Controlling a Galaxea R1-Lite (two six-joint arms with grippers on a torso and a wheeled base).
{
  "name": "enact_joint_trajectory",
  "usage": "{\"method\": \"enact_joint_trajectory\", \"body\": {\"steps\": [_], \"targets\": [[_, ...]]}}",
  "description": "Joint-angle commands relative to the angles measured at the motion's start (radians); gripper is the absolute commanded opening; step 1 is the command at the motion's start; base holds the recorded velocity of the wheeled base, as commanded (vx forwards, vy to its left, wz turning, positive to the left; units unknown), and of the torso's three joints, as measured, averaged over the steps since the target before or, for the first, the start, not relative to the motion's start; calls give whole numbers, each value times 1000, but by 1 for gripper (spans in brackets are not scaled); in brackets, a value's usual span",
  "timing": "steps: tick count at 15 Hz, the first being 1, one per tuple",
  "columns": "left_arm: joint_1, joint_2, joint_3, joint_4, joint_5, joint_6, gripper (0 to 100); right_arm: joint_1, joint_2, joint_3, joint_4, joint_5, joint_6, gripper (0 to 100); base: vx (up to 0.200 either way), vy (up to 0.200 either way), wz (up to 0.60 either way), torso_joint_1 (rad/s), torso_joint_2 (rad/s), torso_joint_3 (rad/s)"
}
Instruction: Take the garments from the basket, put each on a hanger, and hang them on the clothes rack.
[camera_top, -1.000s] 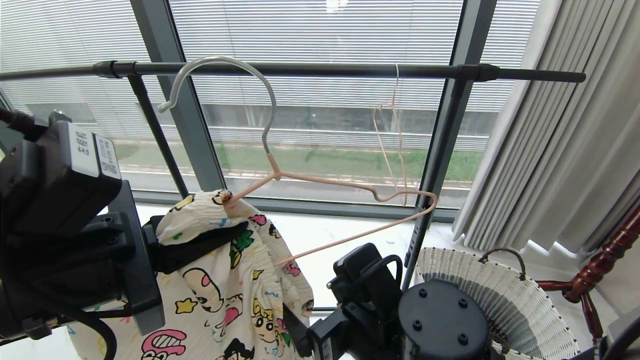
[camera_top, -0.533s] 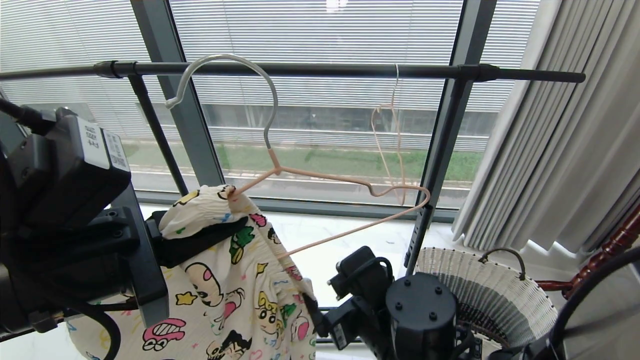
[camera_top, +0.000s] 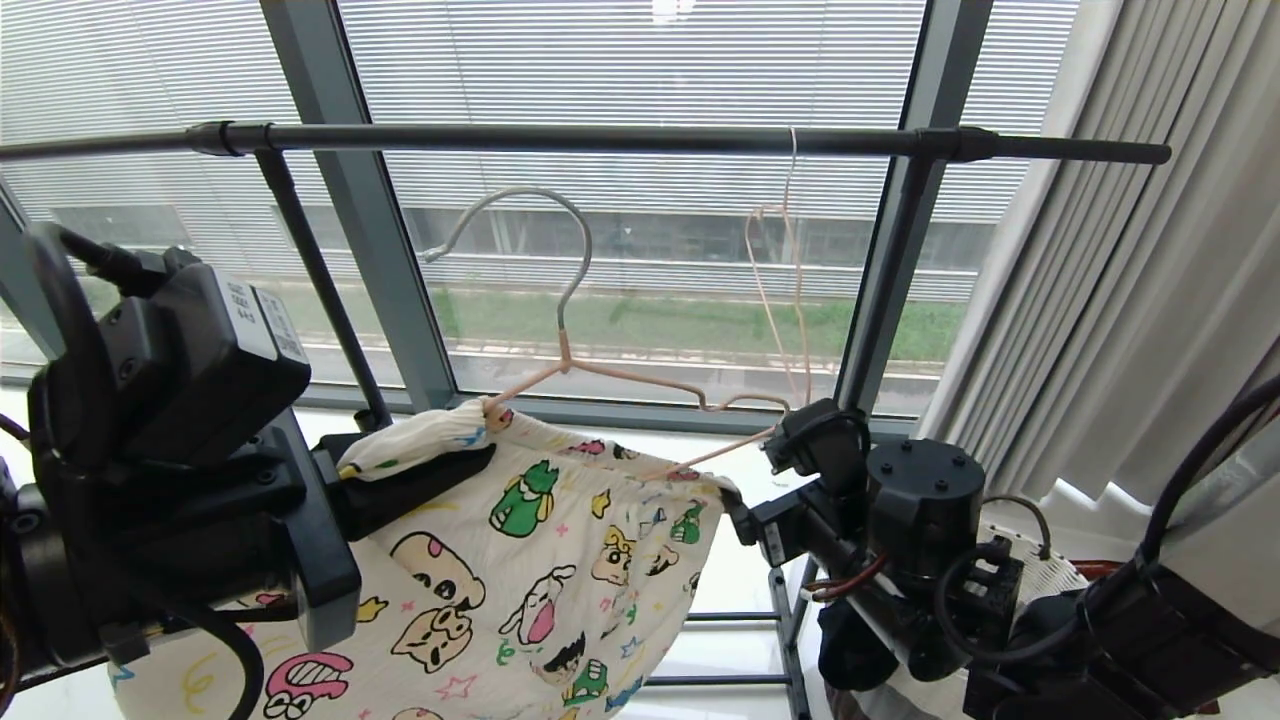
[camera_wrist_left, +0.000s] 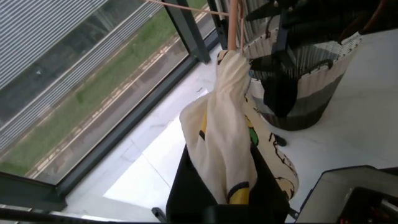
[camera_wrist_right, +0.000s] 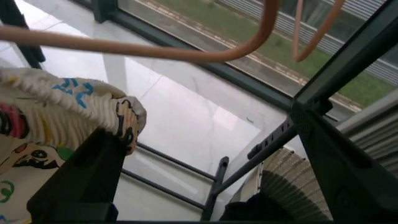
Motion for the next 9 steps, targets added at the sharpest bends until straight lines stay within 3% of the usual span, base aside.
{"method": "enact_joint_trajectory", "body": {"steps": [1, 7, 9], "targets": [[3, -14, 19, 1, 0, 1, 0, -41, -32, 0, -2, -1, -4, 100, 0, 0, 0, 0, 0, 0], [30, -35, 40, 1, 0, 7, 0, -109, -56, 0, -1, 1, -24, 100, 0, 0, 0, 0, 0, 0], [44, -40, 48, 1, 0, 39, 0, -115, -62, 0, -2, 5, -30, 100, 0, 0, 0, 0, 0, 0]]}}
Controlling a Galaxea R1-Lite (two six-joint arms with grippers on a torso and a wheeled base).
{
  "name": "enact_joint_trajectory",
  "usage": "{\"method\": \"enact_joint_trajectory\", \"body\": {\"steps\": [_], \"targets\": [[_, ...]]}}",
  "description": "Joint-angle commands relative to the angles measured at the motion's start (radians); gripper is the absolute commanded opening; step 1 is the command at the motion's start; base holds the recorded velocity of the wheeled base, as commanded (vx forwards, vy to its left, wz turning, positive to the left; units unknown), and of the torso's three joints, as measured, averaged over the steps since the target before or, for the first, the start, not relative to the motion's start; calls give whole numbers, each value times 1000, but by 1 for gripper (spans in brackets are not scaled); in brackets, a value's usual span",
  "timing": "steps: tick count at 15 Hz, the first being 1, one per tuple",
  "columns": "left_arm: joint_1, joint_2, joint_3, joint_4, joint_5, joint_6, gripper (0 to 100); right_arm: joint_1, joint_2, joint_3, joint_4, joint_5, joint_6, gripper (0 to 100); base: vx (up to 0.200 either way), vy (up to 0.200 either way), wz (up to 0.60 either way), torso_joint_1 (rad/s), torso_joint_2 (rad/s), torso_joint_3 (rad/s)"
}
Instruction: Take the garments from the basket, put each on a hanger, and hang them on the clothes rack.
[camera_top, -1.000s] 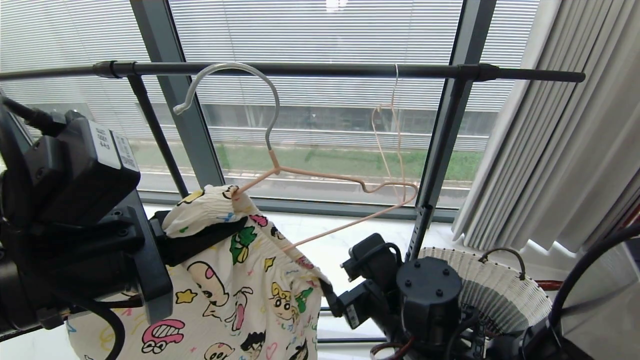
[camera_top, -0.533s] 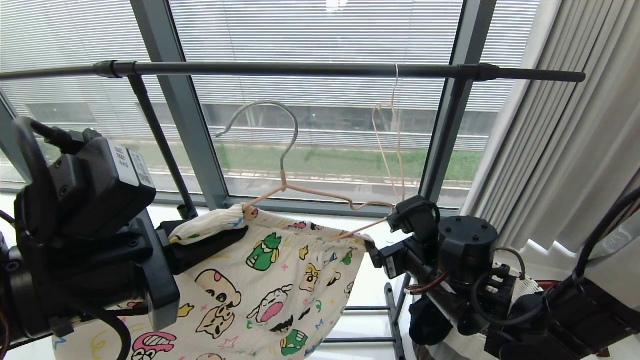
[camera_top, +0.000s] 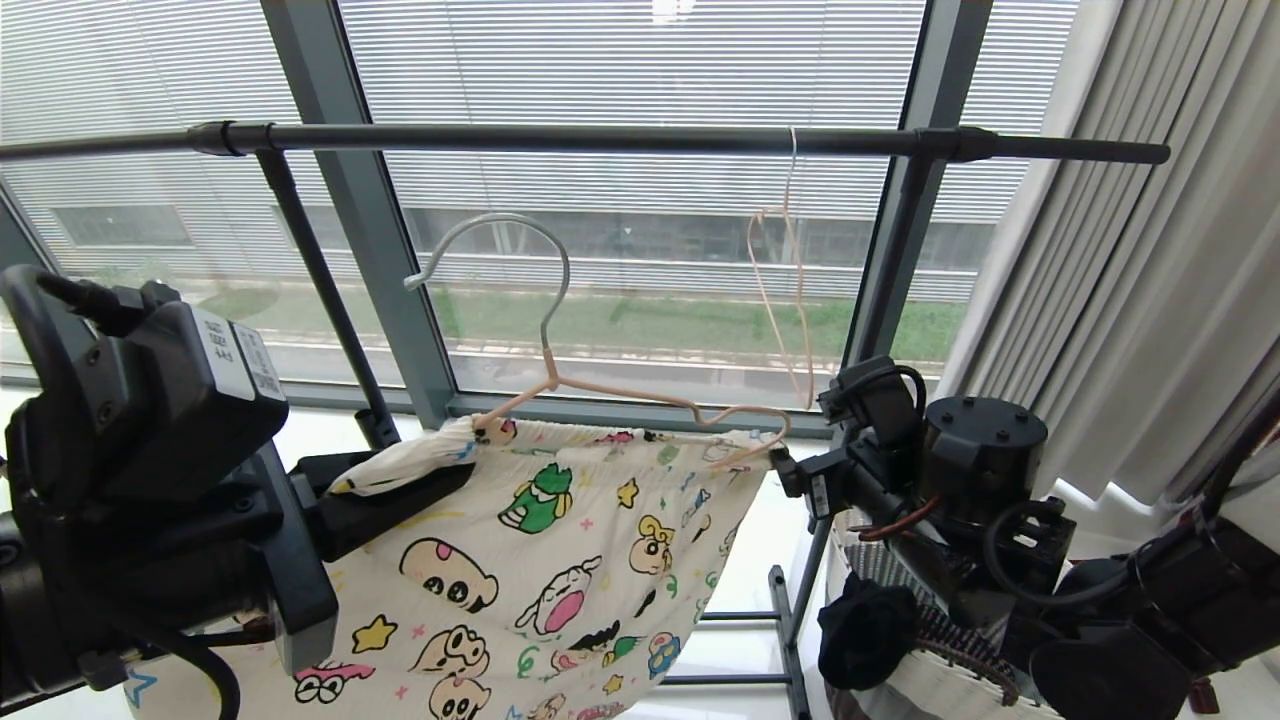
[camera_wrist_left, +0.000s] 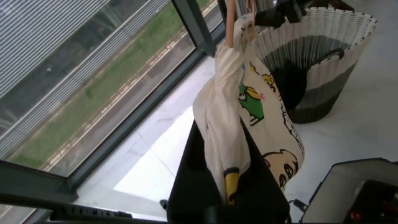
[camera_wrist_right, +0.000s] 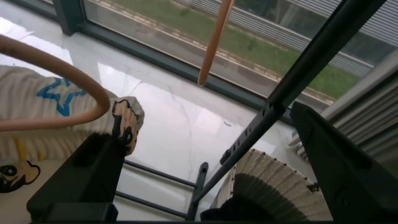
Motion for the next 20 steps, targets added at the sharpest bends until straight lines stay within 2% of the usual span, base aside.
{"method": "enact_joint_trajectory", "body": {"steps": [1, 4, 7, 15, 18, 20], "targets": [[28, -9, 10, 1, -2, 34, 0, -5, -7, 0, 0, 0, -1, 100, 0, 0, 0, 0, 0, 0], [43, -21, 36, 1, -5, 57, 0, -5, -9, -2, 0, 0, -1, 100, 0, 0, 0, 0, 0, 0], [43, -33, 81, 1, -10, 128, 0, -7, -17, 0, 0, 1, -1, 100, 0, 0, 0, 0, 0, 0], [53, -27, 156, 1, -13, 177, 0, -7, -43, -2, 0, 28, -11, 100, 0, 0, 0, 0, 0, 0], [106, -4, 162, 2, -13, 181, 0, -7, -53, -2, 0, 29, -24, 100, 0, 0, 0, 0, 0, 0], [177, 11, 162, 1, -13, 241, 0, -7, -53, -2, 0, 29, -31, 100, 0, 0, 0, 0, 0, 0]]}}
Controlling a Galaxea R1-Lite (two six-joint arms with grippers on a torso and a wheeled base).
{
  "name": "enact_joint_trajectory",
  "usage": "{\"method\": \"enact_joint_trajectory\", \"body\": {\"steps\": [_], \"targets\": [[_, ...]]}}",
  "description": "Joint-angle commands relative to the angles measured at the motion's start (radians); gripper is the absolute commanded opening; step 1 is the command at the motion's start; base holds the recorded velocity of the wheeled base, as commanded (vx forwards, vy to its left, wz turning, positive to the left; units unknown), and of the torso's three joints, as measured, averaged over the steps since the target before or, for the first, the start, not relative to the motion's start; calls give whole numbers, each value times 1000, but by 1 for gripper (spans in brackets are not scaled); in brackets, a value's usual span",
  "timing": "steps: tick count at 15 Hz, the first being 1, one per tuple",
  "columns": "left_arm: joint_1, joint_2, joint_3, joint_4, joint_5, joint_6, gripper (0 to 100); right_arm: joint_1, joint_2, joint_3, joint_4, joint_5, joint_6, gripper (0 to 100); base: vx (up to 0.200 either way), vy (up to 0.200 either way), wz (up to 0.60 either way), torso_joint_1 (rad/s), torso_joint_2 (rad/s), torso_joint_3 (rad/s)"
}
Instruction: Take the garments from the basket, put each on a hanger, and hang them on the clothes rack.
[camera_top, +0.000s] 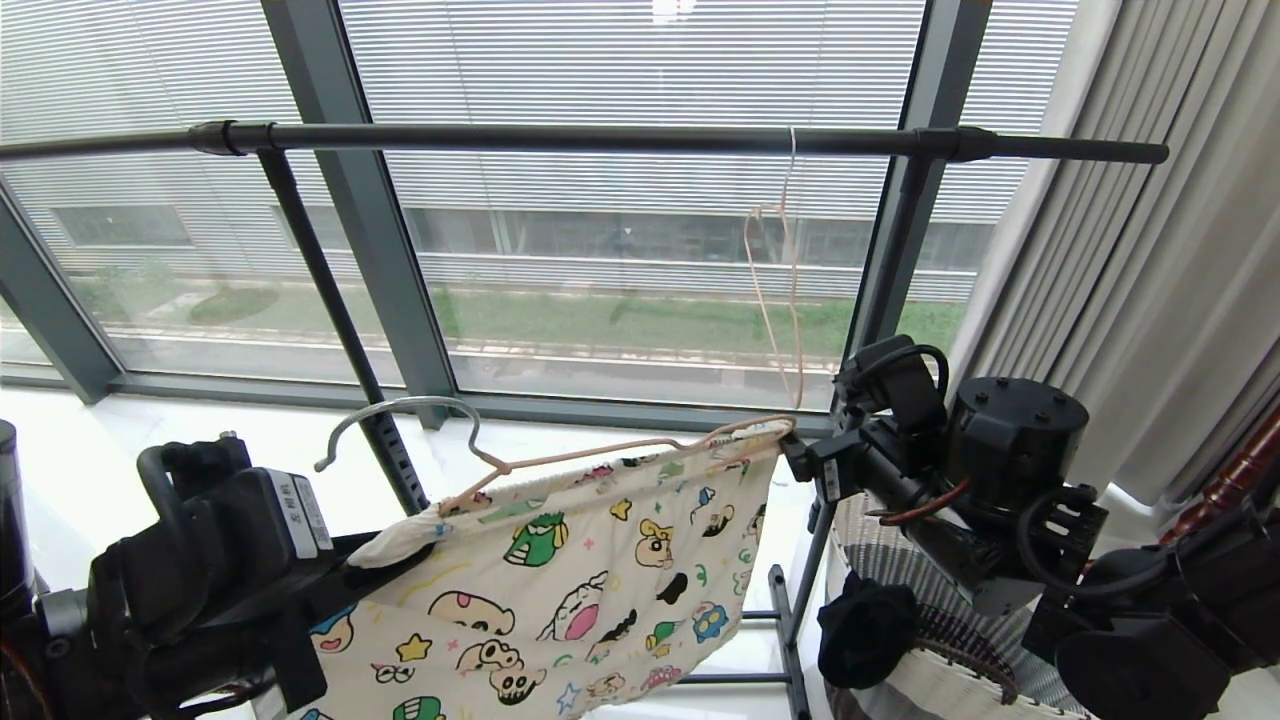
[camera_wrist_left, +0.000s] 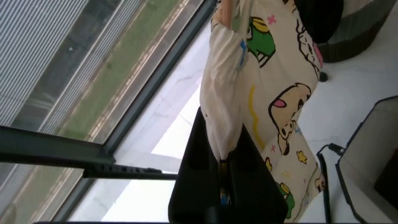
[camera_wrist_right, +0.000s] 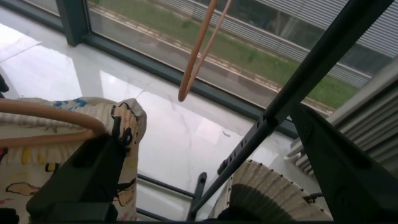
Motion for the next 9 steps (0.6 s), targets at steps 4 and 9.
{"method": "enact_joint_trajectory", "body": {"steps": [4, 9], "targets": [[78, 21, 10, 1, 1, 39, 0, -1, -4, -2, -1, -1, -2, 100, 0, 0, 0, 0, 0, 0], [89, 58, 12, 1, 2, 78, 0, 3, -24, -3, -1, 1, -16, 100, 0, 0, 0, 0, 0, 0]]}}
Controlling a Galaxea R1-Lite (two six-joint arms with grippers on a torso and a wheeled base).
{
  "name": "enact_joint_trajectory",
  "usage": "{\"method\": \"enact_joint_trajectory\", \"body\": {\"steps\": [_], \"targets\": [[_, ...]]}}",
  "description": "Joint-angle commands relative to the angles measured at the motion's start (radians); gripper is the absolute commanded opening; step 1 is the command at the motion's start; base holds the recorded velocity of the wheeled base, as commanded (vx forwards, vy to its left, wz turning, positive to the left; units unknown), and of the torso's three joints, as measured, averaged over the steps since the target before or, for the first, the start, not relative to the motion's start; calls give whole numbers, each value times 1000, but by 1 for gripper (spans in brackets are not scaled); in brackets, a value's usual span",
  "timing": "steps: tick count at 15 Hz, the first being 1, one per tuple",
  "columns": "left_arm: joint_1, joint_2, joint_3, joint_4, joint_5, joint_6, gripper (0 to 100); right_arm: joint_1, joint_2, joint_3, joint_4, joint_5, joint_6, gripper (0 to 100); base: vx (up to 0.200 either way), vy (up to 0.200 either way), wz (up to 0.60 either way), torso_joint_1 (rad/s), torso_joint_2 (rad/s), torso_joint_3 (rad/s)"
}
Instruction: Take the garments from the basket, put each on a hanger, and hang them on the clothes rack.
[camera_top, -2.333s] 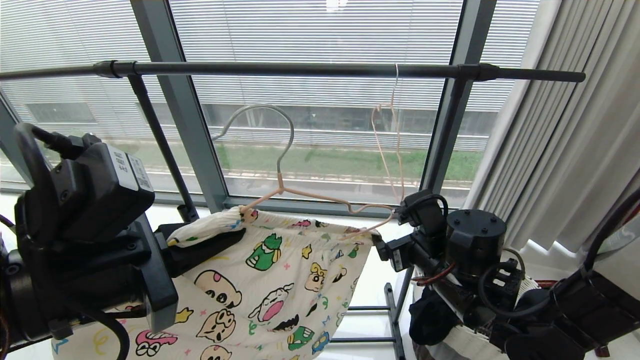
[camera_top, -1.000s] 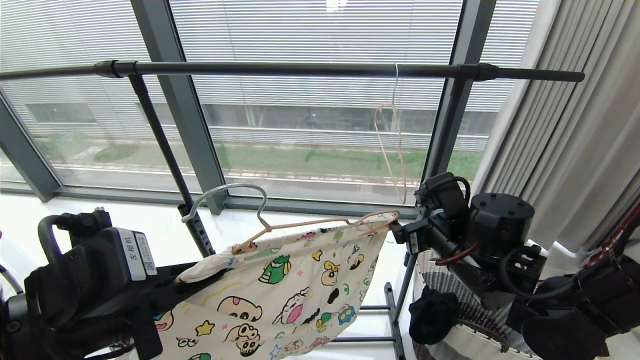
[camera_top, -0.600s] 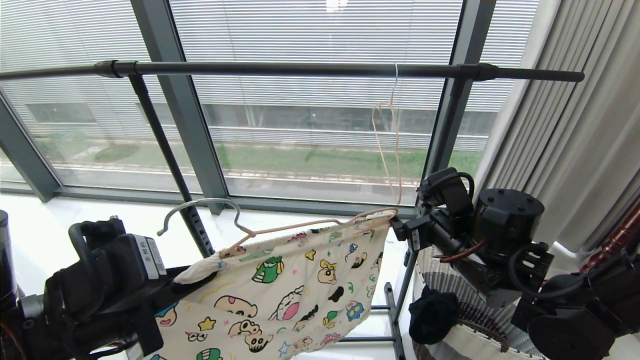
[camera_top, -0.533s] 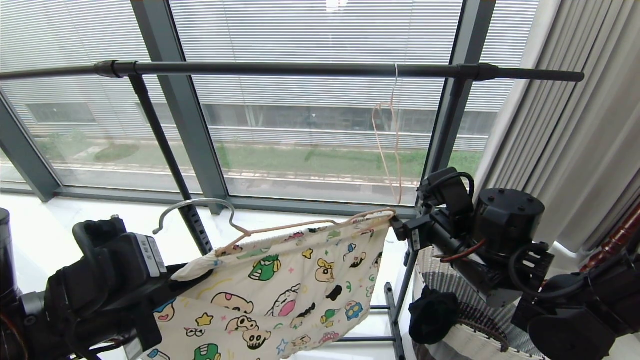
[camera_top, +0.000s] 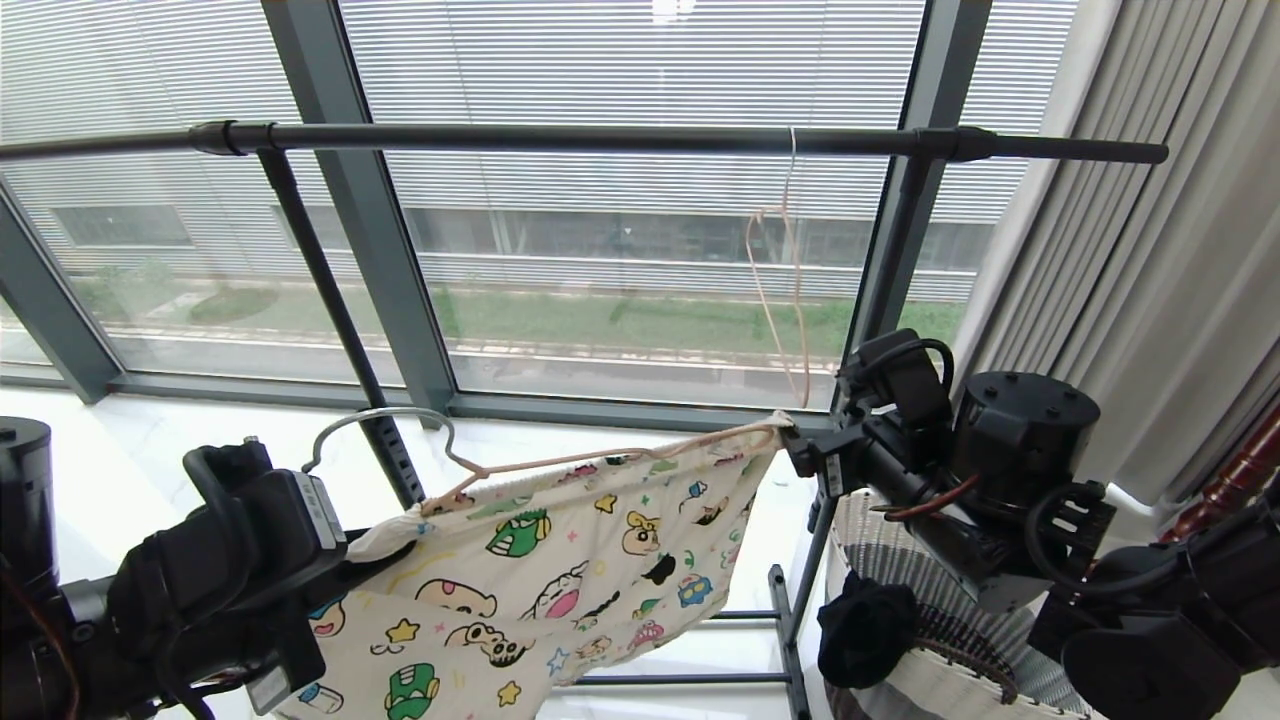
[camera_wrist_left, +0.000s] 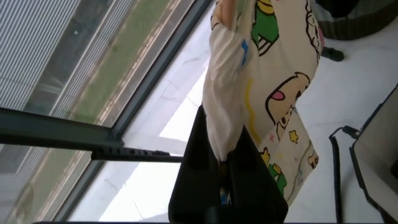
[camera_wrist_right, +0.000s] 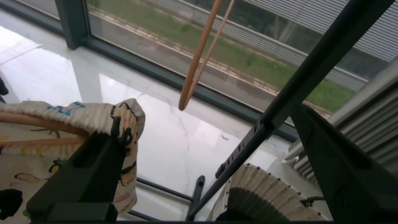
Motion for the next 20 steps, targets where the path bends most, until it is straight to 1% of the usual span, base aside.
{"method": "enact_joint_trajectory", "body": {"steps": [1, 2, 4, 6, 7, 8, 9, 11, 13, 14, 15, 17, 19, 20], "targets": [[5, 39, 0, 0, 4, 13, 0, 2, -12, 0, -1, 0, -1, 100, 0, 0, 0, 0, 0, 0], [6, 59, 0, 0, 7, 22, 0, 2, -16, 0, -1, 0, -1, 100, 0, 0, 0, 0, 0, 0], [3, 97, -3, 0, 43, 42, 0, 9, -23, 0, 1, 0, -6, 100, 0, 0, 0, 0, 0, 0], [0, 131, -11, -1, 95, 42, 0, 51, -40, -2, 5, 0, -20, 100, 0, 0, 0, 0, 0, 0], [0, 148, -17, -3, 126, 39, 0, 86, -52, -2, 18, 0, -23, 100, 0, 0, 0, 0, 0, 0], [3, 154, -26, -4, 135, 35, 0, 104, -62, -2, 31, 0, -24, 100, 0, 0, 0, 0, 0, 0], [22, 168, -40, -24, 142, 16, 0, 150, -92, -2, 76, 3, -24, 100, 0, 0, 0, 0, 0, 0], [43, 168, -42, -37, 138, -33, 0, 207, -144, 0, 142, 40, -24, 100, 0, 0, 0, 0, 0, 0], [74, 166, -43, -38, 126, -36, 0, 252, -186, 3, 219, 51, -24, 100, 0, 0, 0, 0, 0, 0], [82, 164, -54, -38, 103, -42, 0, 278, -207, 5, 289, 52, -23, 100, 0, 0, 0, 0, 0, 0], [82, 161, -60, -38, 90, -51, 0, 284, -210, 3, 314, 52, -21, 100, 0, 0, 0, 0, 0, 0], [82, 135, -78, -38, 46, -81, 0, 299, -218, 5, 361, 80, -20, 100, 0, 0, 0, 0, 0, 0], [83, 106, -98, -37, -36, -137, 0, 308, -253, 1, 415, 189, -20, 100, 0, 0, 0, 0, 0, 0], [74, 95, -112, -37, -45, -212, 0, 312, -272, 0, 452, 230, -20, 100, 0, 0, 0, 0, 0, 0]]}}
